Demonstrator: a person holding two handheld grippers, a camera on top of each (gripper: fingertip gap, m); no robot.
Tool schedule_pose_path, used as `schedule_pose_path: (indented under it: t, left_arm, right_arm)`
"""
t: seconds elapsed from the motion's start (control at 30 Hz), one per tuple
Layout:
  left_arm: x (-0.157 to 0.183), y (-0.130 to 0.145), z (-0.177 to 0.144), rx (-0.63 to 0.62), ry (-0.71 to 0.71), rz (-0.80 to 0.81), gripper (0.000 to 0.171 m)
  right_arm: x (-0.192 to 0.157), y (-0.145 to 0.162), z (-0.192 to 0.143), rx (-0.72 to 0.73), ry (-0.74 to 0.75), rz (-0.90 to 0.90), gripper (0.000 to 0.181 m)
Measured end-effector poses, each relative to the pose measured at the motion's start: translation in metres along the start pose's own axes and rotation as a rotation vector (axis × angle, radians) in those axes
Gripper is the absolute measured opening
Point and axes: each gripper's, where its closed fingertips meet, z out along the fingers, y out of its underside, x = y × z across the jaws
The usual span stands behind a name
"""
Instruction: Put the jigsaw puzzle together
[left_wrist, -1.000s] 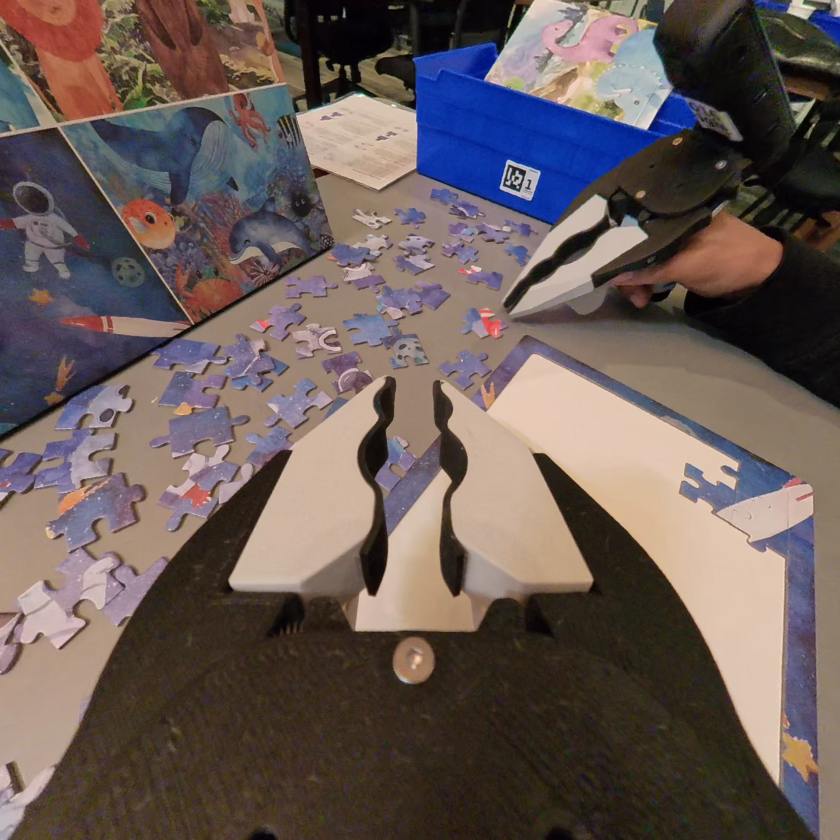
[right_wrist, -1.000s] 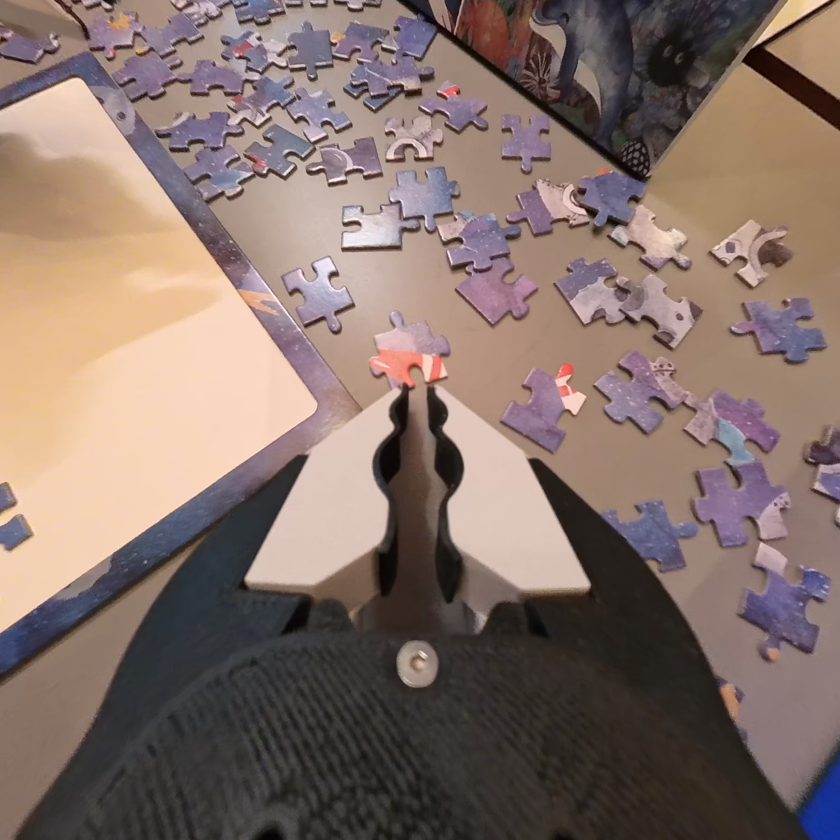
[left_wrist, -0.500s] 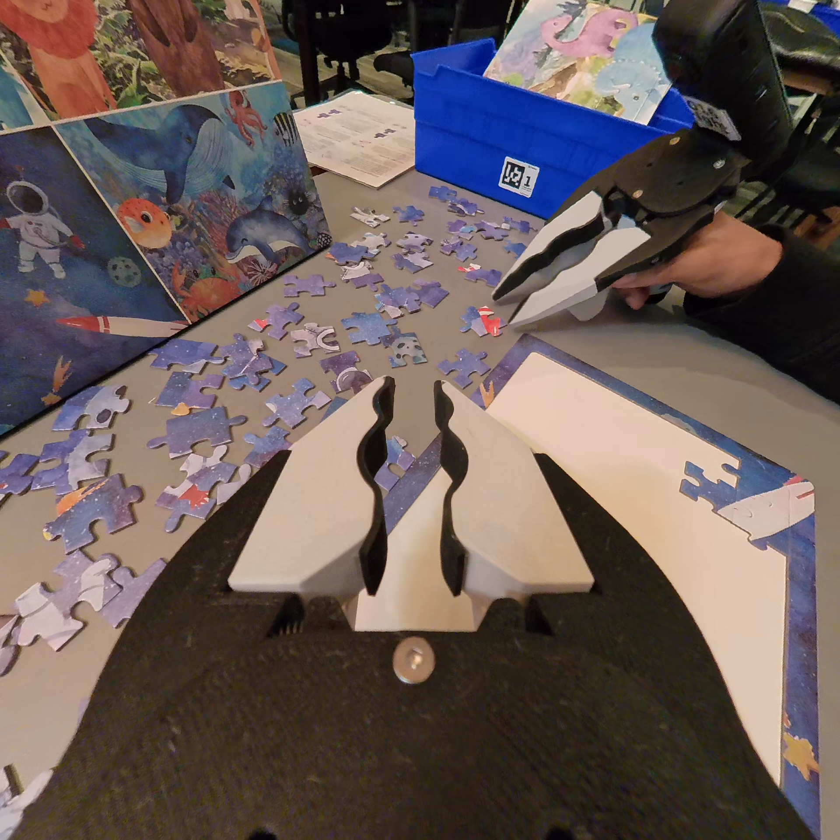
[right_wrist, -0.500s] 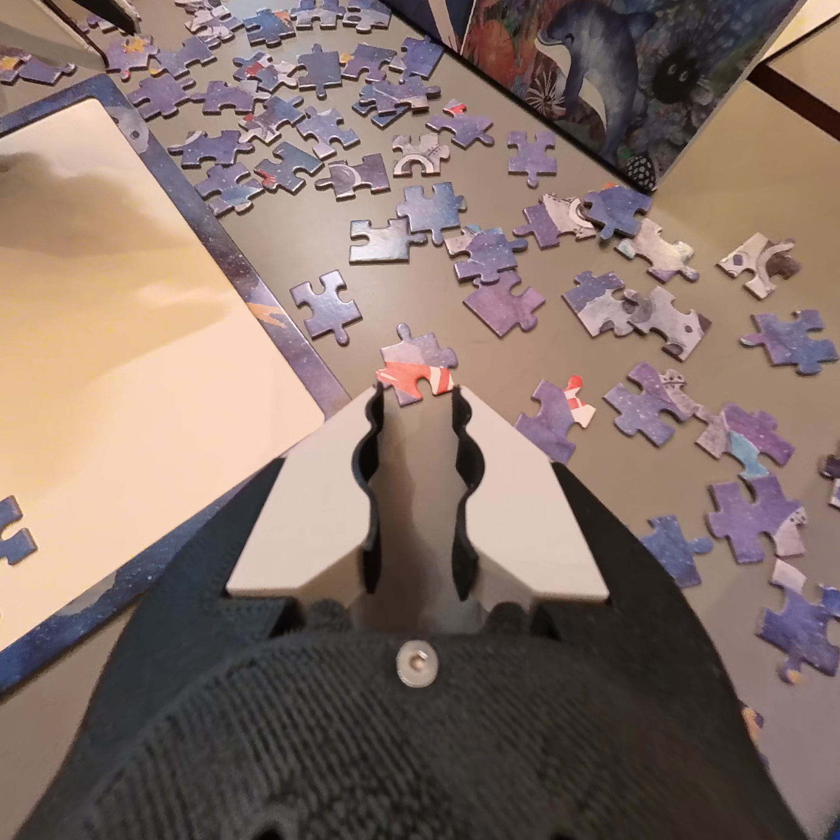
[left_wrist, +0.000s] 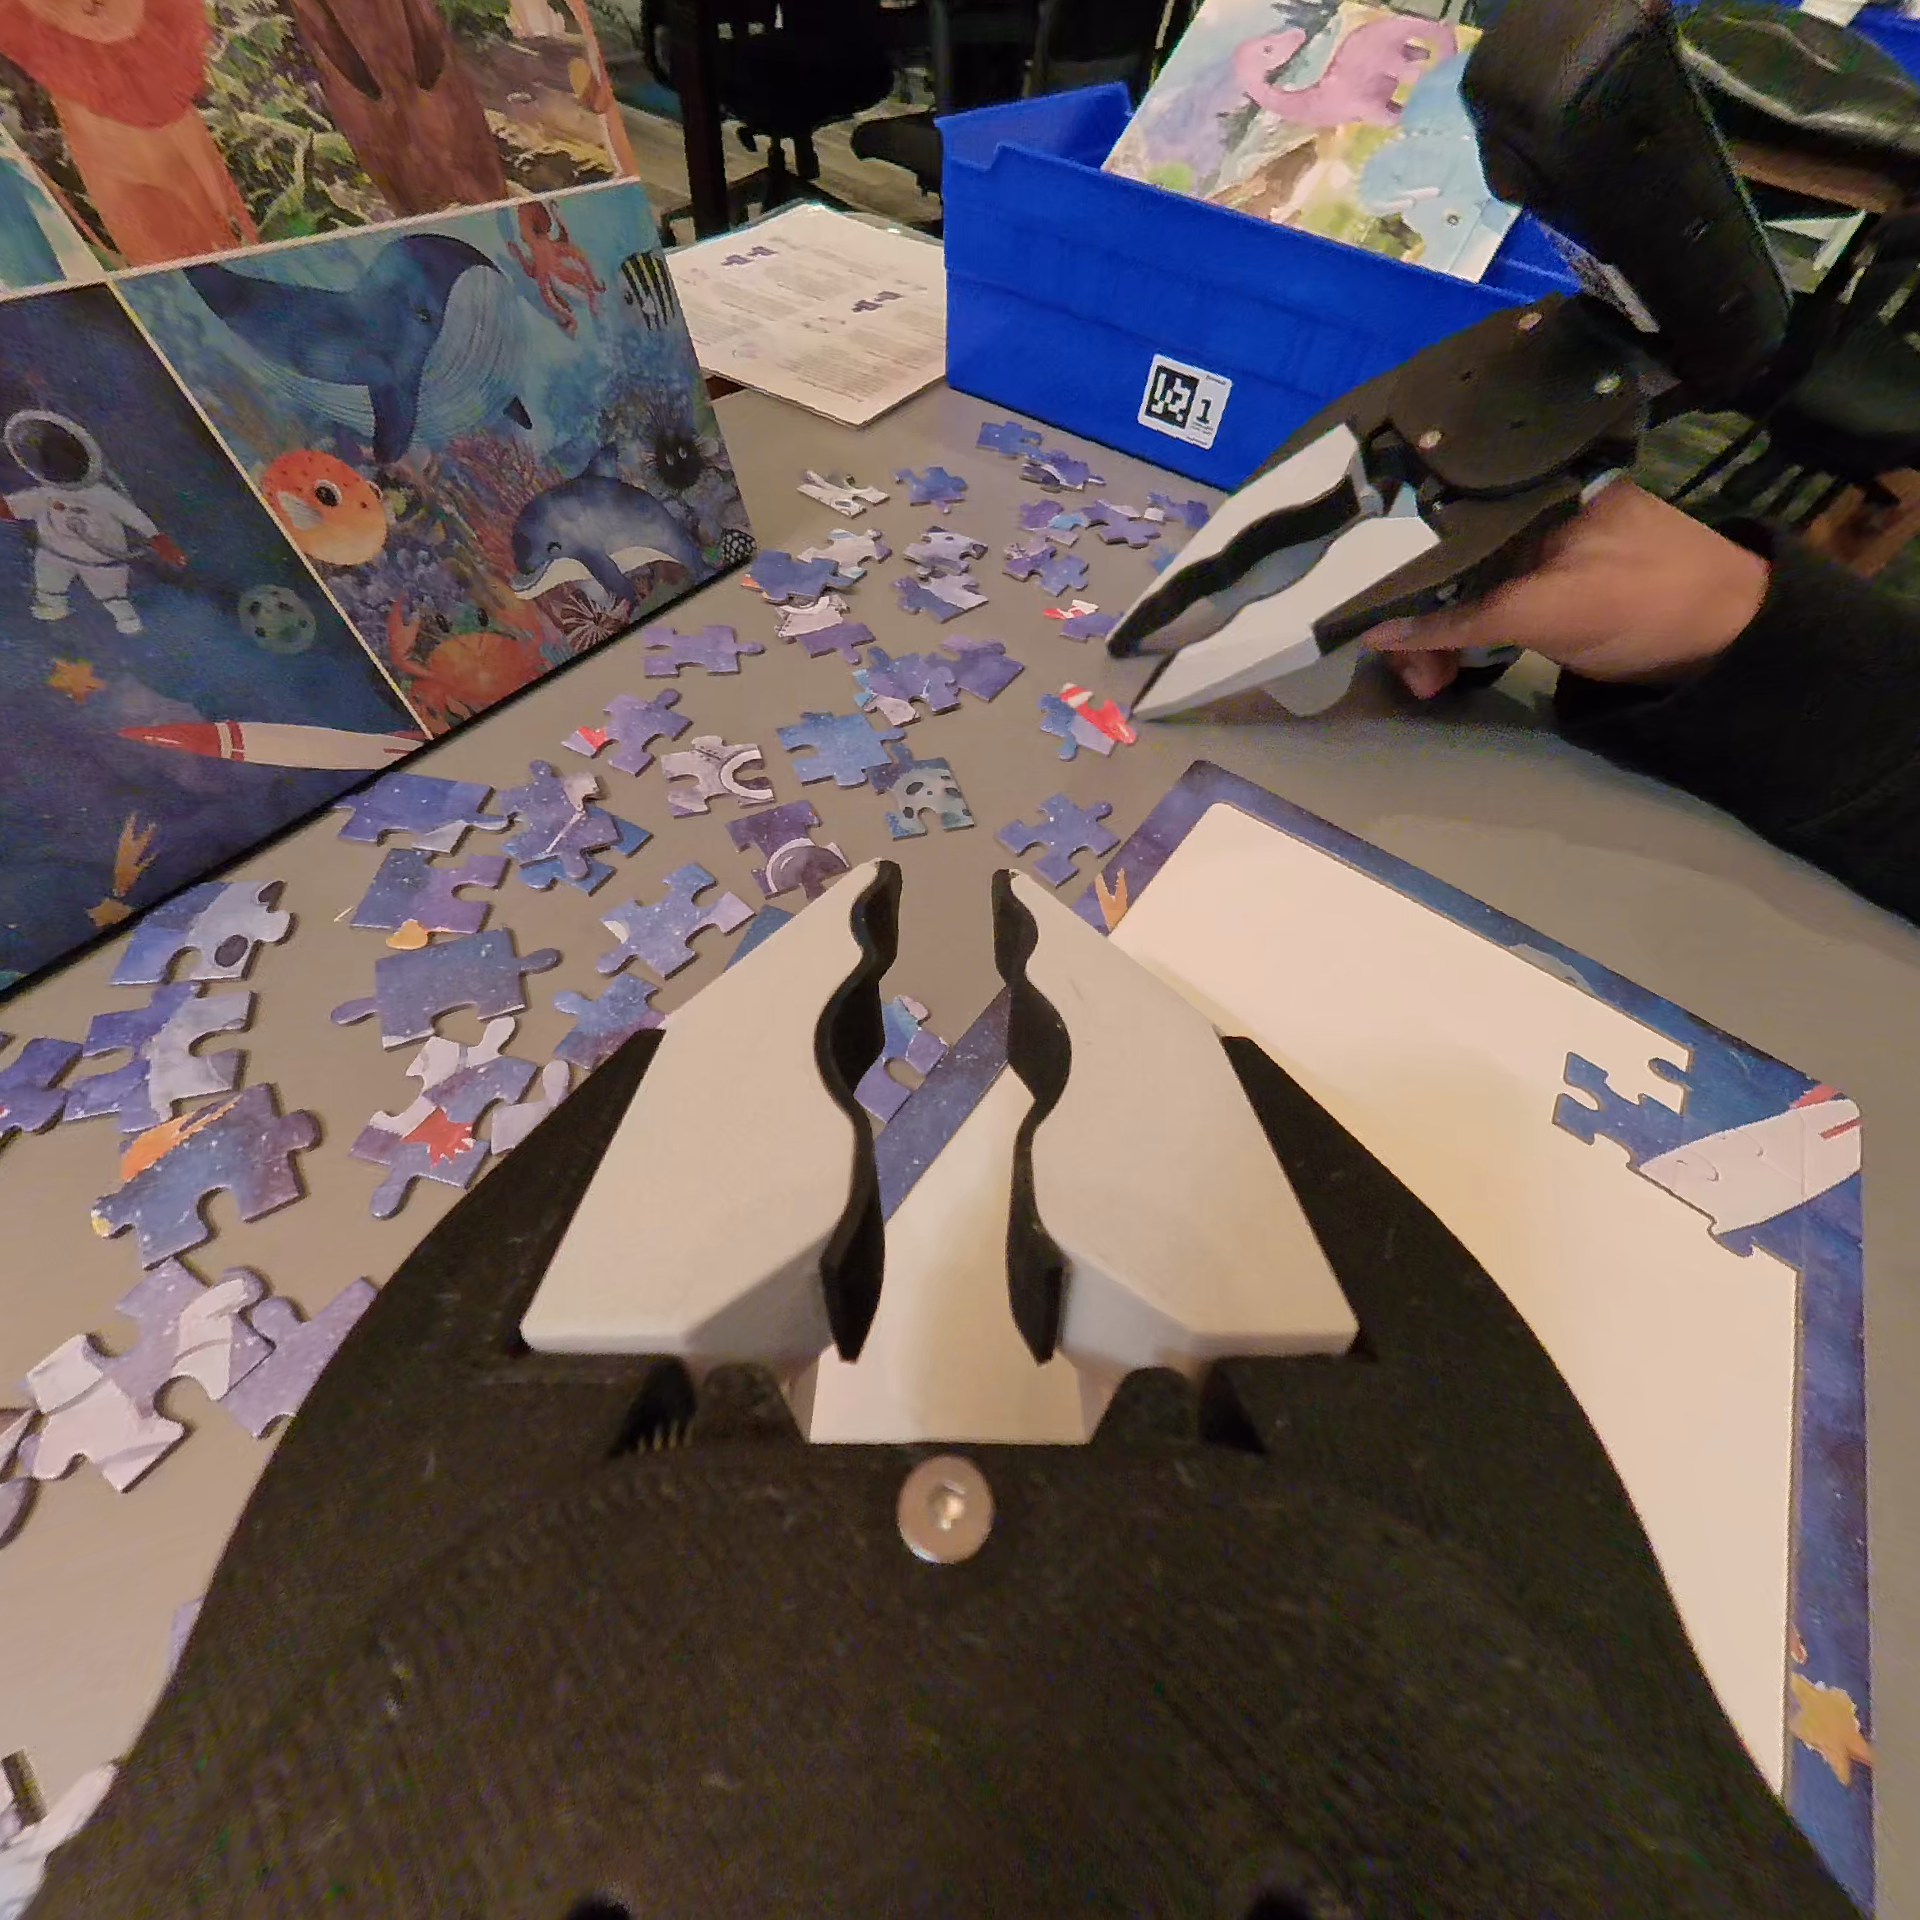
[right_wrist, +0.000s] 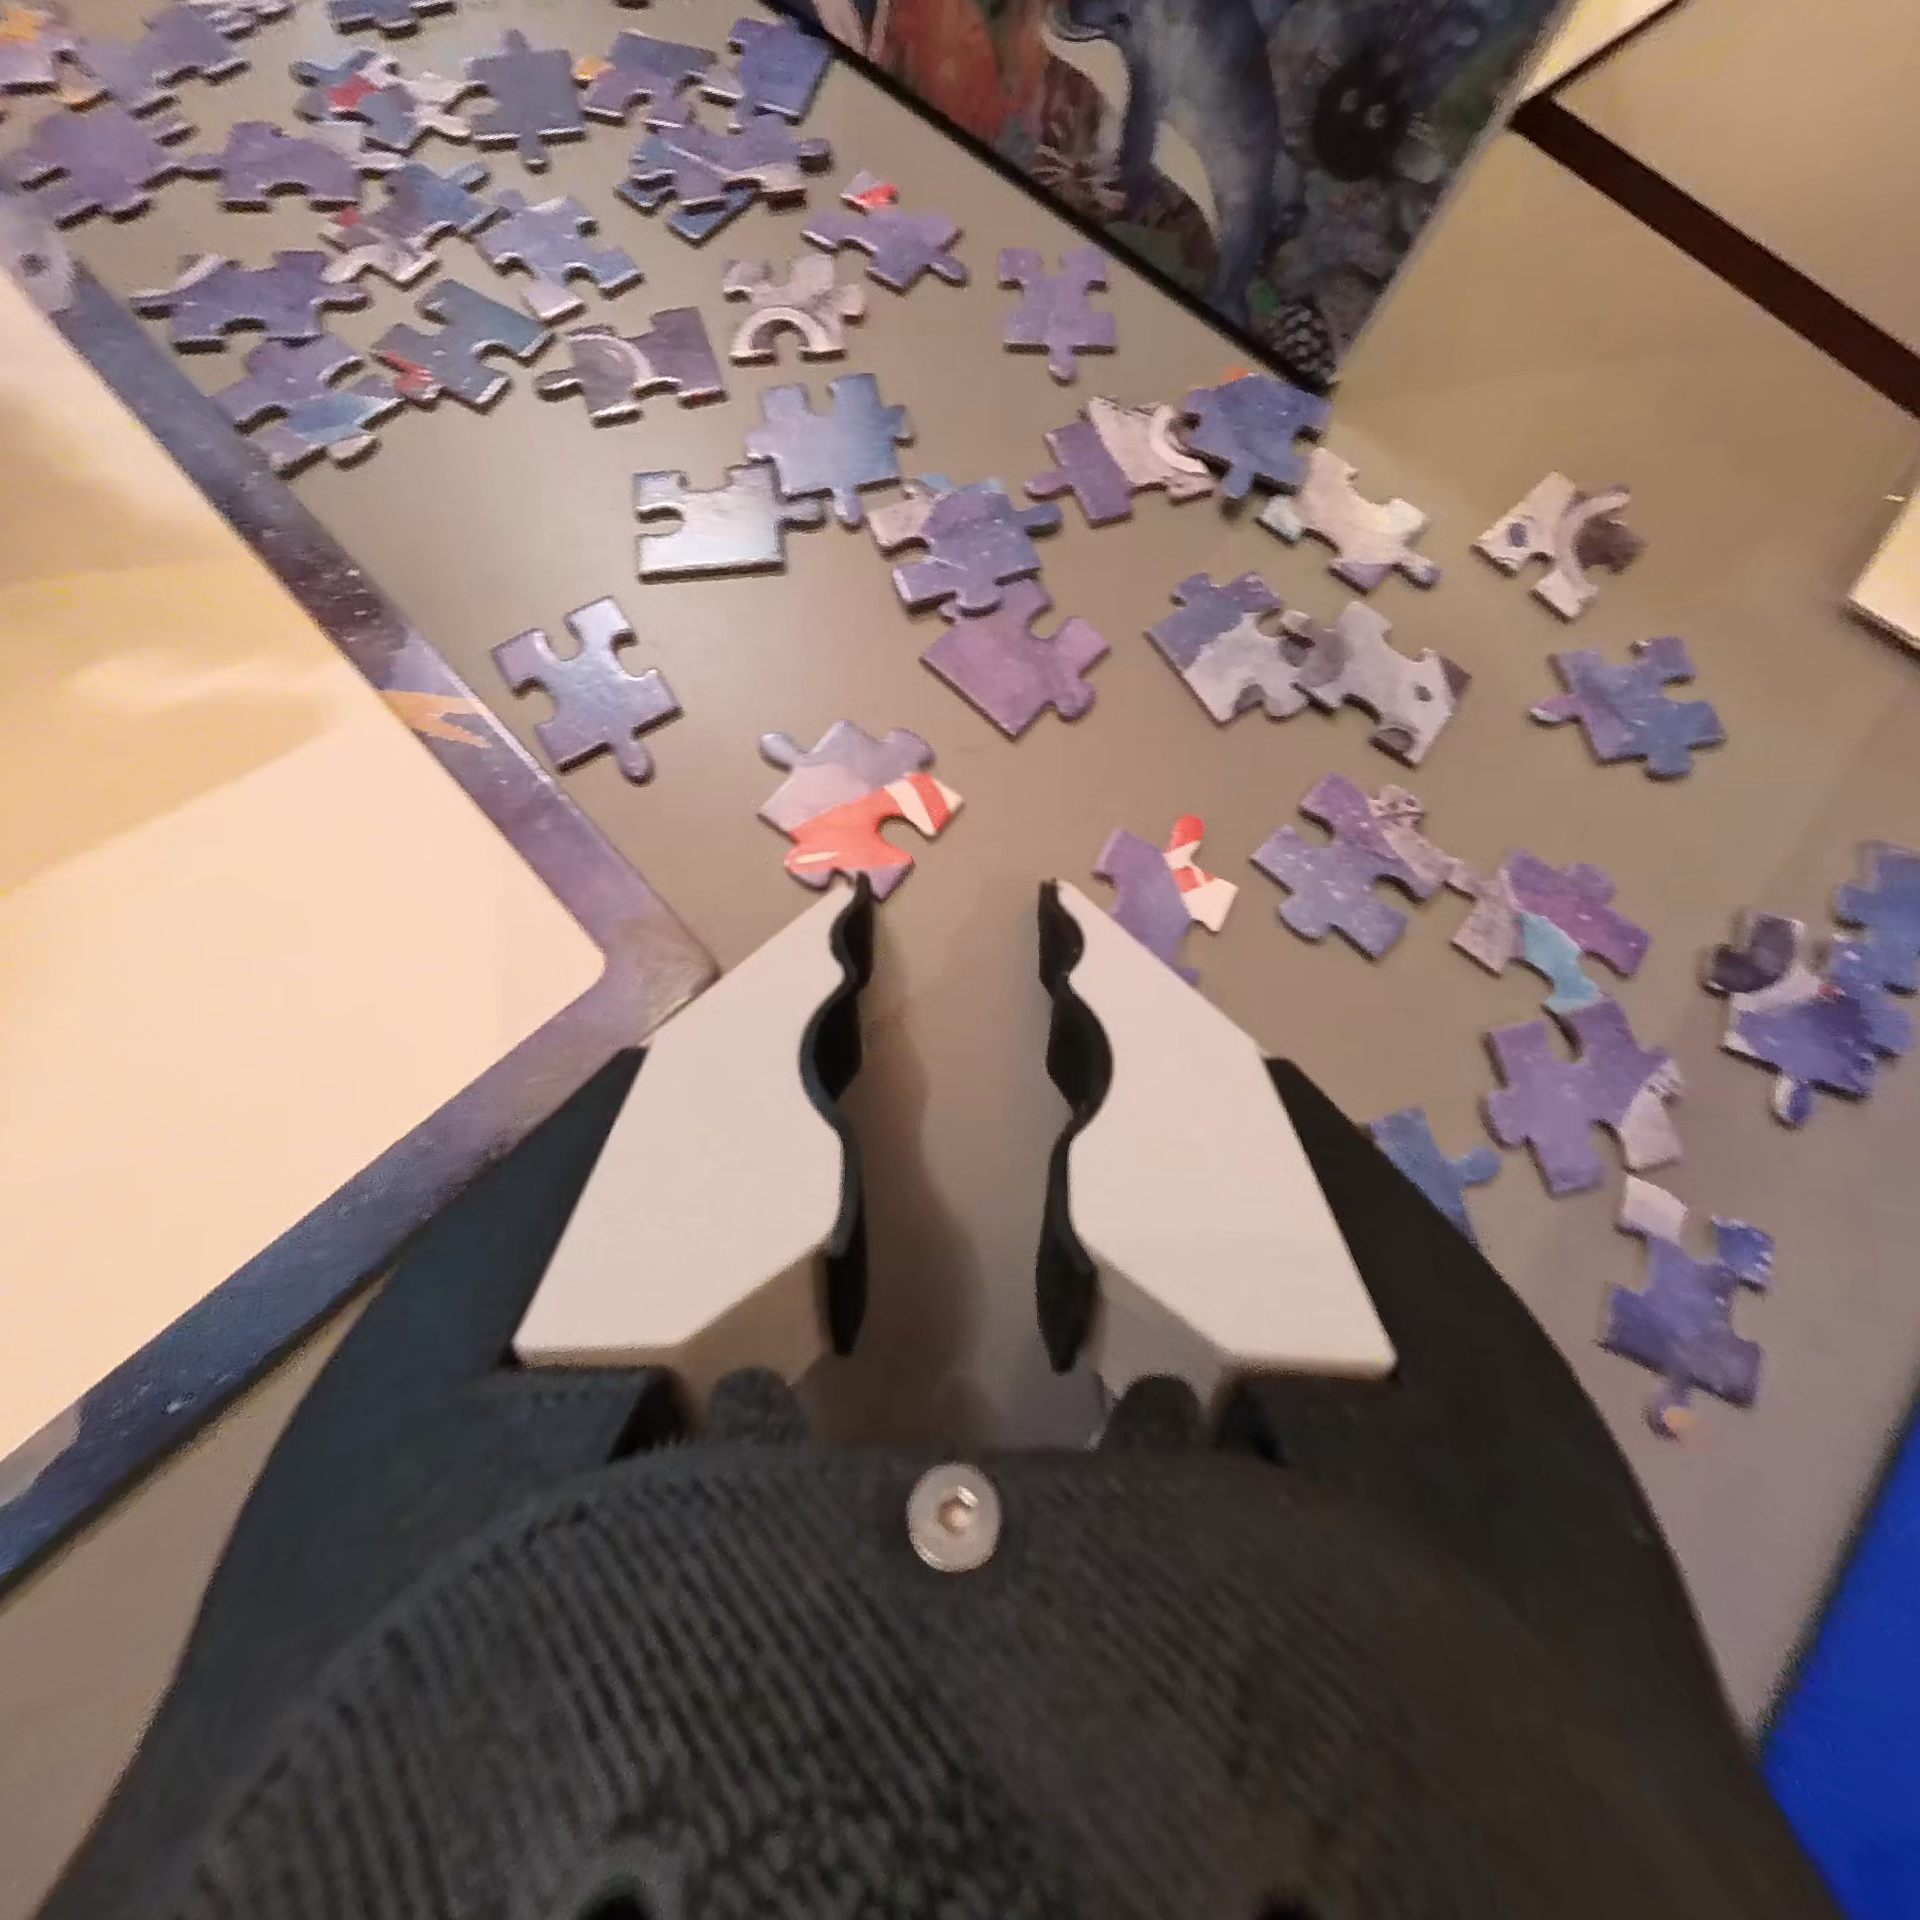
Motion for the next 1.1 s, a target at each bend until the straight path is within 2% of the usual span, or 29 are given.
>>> schedule_pose_path:
  t: [0.13, 0.3, 0.53, 0.63, 0.7, 0.87, 0.9, 0.93, 1.1]
  left_arm:
    - [0.001, 0.000, 0.000, -0.003, 0.000, 0.005, 0.017]
    - [0.001, 0.000, 0.001, -0.003, 0.001, 0.003, 0.017]
    - [0.001, 0.002, 0.002, -0.010, 0.002, 0.006, 0.017]
    - [0.001, 0.003, 0.002, -0.013, 0.002, 0.006, 0.017]
    - [0.001, 0.003, 0.003, -0.015, 0.002, 0.004, 0.017]
    - [0.001, 0.003, 0.003, -0.015, 0.002, 0.004, 0.017]
    - [0.001, 0.003, 0.002, -0.014, 0.002, 0.006, 0.017]
    - [0.001, 0.003, 0.002, -0.012, 0.001, 0.007, 0.017]
    - [0.002, 0.002, 0.002, -0.012, 0.004, 0.009, 0.017]
  right_arm:
    - [0.004, -0.002, -0.001, 0.014, 0.031, 0.006, 0.028]
    - [-0.014, -0.013, -0.003, 0.062, -0.069, 0.041, 0.035]
    - [-0.020, -0.008, 0.009, 0.001, -0.036, 0.004, 0.043]
    - [-0.025, -0.009, 0.010, -0.002, -0.057, 0.014, 0.034]
    - [-0.027, -0.009, 0.010, -0.002, -0.068, 0.014, 0.016]
    - [-0.027, -0.007, 0.007, 0.000, -0.094, 0.033, 0.014]
    - [-0.027, -0.008, 0.006, 0.007, -0.100, 0.033, 0.011]
    - [-0.027, -0.010, 0.005, 0.024, -0.105, 0.032, 0.000]
    - [-0.028, -0.018, -0.004, 0.069, -0.132, 0.044, 0.004]
